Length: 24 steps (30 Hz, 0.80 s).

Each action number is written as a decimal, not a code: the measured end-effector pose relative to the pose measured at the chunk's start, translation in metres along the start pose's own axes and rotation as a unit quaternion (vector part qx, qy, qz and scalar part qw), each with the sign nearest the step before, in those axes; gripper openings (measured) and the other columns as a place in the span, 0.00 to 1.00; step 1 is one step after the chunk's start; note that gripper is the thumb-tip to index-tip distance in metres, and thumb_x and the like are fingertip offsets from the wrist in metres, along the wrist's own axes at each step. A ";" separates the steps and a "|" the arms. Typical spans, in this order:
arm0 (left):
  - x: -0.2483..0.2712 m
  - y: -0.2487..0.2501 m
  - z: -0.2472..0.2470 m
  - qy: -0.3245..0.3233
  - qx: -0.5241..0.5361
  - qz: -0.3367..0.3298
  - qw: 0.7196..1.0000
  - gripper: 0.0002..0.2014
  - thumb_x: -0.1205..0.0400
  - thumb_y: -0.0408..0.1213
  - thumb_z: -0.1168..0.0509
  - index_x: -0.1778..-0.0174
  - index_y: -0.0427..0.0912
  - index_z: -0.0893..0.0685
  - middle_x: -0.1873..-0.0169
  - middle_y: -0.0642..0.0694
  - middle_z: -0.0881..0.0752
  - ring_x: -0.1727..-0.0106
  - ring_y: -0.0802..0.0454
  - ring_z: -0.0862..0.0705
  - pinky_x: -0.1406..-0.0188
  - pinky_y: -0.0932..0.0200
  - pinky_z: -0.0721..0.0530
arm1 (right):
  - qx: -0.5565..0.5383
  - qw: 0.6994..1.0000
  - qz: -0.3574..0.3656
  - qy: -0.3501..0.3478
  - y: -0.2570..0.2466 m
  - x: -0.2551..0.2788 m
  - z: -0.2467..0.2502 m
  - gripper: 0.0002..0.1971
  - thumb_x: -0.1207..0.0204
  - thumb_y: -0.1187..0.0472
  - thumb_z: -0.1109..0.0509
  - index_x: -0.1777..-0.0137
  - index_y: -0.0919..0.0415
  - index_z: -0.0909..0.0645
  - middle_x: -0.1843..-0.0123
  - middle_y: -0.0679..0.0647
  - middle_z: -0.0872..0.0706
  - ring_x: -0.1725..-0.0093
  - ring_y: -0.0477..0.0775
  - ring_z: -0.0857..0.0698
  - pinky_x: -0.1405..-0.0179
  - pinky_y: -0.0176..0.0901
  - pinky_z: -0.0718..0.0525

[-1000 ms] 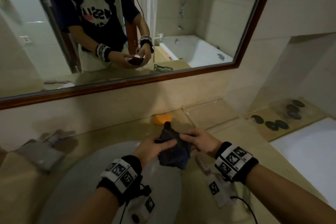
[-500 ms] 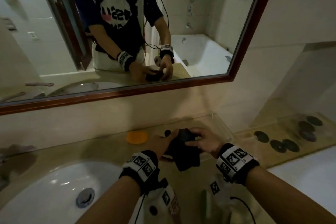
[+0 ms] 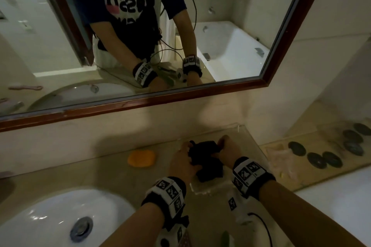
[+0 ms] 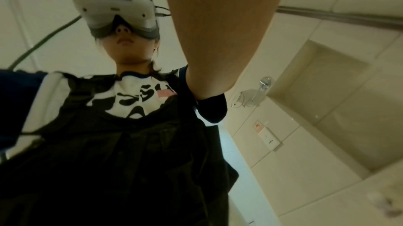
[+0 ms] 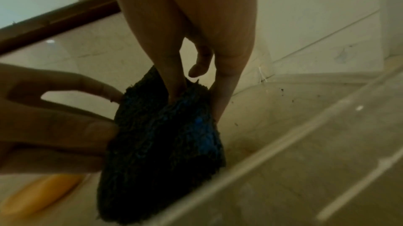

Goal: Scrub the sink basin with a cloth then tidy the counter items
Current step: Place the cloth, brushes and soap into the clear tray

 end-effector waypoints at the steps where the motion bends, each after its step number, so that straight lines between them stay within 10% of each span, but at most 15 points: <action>1: -0.001 0.000 -0.002 -0.003 -0.040 -0.013 0.999 0.28 0.24 0.34 0.29 0.29 0.44 0.32 0.40 0.40 0.17 0.42 0.42 0.15 0.44 0.46 0.13 | 0.027 1.000 0.003 -0.011 0.000 0.000 -0.004 0.11 0.25 0.63 0.30 0.53 0.60 0.33 0.63 0.51 0.25 0.51 0.58 0.20 0.52 0.48 0.22; 6: 0.004 0.008 0.000 0.005 -0.258 -0.065 0.964 0.26 0.20 0.43 0.35 0.25 0.45 0.34 0.34 0.41 0.24 0.37 0.42 0.20 0.37 0.51 0.19 | 0.109 0.988 0.028 -0.107 -0.006 0.004 -0.022 0.18 0.21 0.59 0.33 0.34 0.66 0.25 0.35 0.63 0.19 0.35 0.62 0.19 0.36 0.48 0.23; 17: 0.006 -0.009 -0.016 -0.051 -0.454 -0.102 0.884 0.34 0.19 0.57 0.41 0.19 0.46 0.39 0.17 0.47 0.43 0.14 0.47 0.55 0.16 0.41 0.61 | 0.299 0.930 0.177 -0.123 -0.021 0.010 -0.026 0.41 0.27 0.55 0.27 0.17 0.49 0.45 0.15 0.53 0.49 0.21 0.62 0.38 0.25 0.57 0.28; 24: 0.009 -0.007 -0.018 -0.067 -0.463 -0.095 0.879 0.34 0.18 0.54 0.41 0.18 0.45 0.42 0.17 0.47 0.42 0.14 0.49 0.54 0.17 0.40 0.66 | 0.361 0.904 0.167 -0.154 -0.008 0.022 -0.045 0.41 0.24 0.49 0.30 0.17 0.48 0.50 0.17 0.57 0.39 0.24 0.65 0.32 0.25 0.58 0.27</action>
Point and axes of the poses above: each hand's wrist, its own x-axis away from the middle knuckle, its own z-axis out of the back of the hand, y = z × x, the point moved 8 cm from there along -x, towards the middle knuckle
